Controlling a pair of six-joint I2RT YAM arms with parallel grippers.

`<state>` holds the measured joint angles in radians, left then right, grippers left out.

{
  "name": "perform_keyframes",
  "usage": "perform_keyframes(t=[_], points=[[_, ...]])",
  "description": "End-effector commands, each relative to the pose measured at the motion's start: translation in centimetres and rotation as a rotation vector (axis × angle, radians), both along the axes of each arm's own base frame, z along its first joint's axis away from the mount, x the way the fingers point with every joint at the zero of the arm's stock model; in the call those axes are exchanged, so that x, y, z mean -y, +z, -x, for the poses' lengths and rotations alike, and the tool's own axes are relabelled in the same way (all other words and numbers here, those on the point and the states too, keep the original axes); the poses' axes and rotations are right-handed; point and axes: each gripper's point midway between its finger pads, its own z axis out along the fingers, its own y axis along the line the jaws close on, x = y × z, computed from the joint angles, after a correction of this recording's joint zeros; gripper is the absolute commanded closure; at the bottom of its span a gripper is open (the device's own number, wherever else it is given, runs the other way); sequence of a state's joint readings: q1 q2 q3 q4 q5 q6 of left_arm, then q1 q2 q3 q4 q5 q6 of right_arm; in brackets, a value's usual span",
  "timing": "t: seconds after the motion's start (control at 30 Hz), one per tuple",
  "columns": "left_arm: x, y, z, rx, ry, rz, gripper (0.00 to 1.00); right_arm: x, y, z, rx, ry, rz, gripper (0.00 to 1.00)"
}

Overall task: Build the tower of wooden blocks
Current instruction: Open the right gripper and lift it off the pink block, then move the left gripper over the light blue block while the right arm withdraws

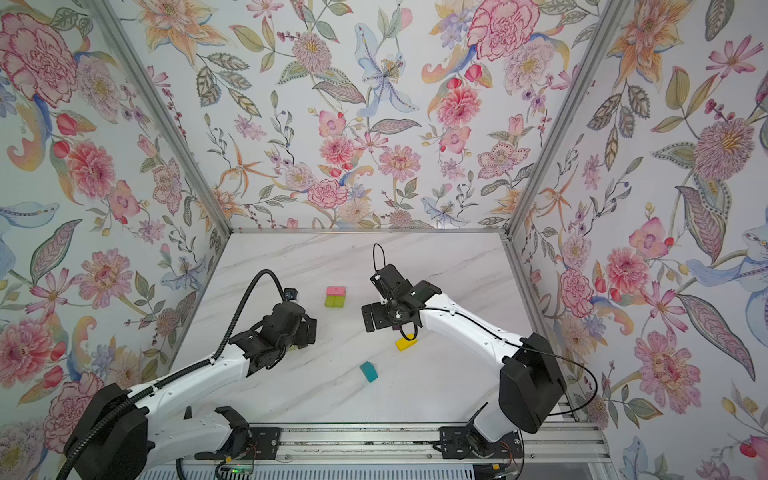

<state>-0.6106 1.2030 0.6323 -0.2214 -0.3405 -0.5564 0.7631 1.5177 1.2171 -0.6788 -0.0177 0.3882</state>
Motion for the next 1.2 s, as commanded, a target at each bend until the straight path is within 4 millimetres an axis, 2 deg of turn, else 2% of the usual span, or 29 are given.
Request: perform_keyframes(t=[0.0, 0.2, 0.37, 0.7, 1.17], points=[[0.2, 0.7, -1.3, 0.013, 0.003, -0.010, 0.01, -0.2, 0.5, 0.5, 0.019, 0.058, -0.039, 0.01], [-0.1, 0.2, -2.2, 0.001, 0.016, -0.051, 0.01, 0.4, 0.7, 0.9, 0.025, 0.084, -0.059, 0.01], [-1.0, -0.2, -2.7, -0.020, 0.029, -0.104, 0.01, 0.7, 0.3, 1.1, 0.008, 0.094, -0.071, 0.01], [-6.1, -1.0, -2.4, -0.064, 0.129, -0.090, 0.01, -0.5, 0.6, 0.5, -0.003, 0.123, -0.111, 0.01], [-8.9, -3.4, -2.2, -0.122, 0.211, -0.046, 0.01, -1.9, -0.3, 0.0, -0.045, 0.152, -0.129, 0.01]])
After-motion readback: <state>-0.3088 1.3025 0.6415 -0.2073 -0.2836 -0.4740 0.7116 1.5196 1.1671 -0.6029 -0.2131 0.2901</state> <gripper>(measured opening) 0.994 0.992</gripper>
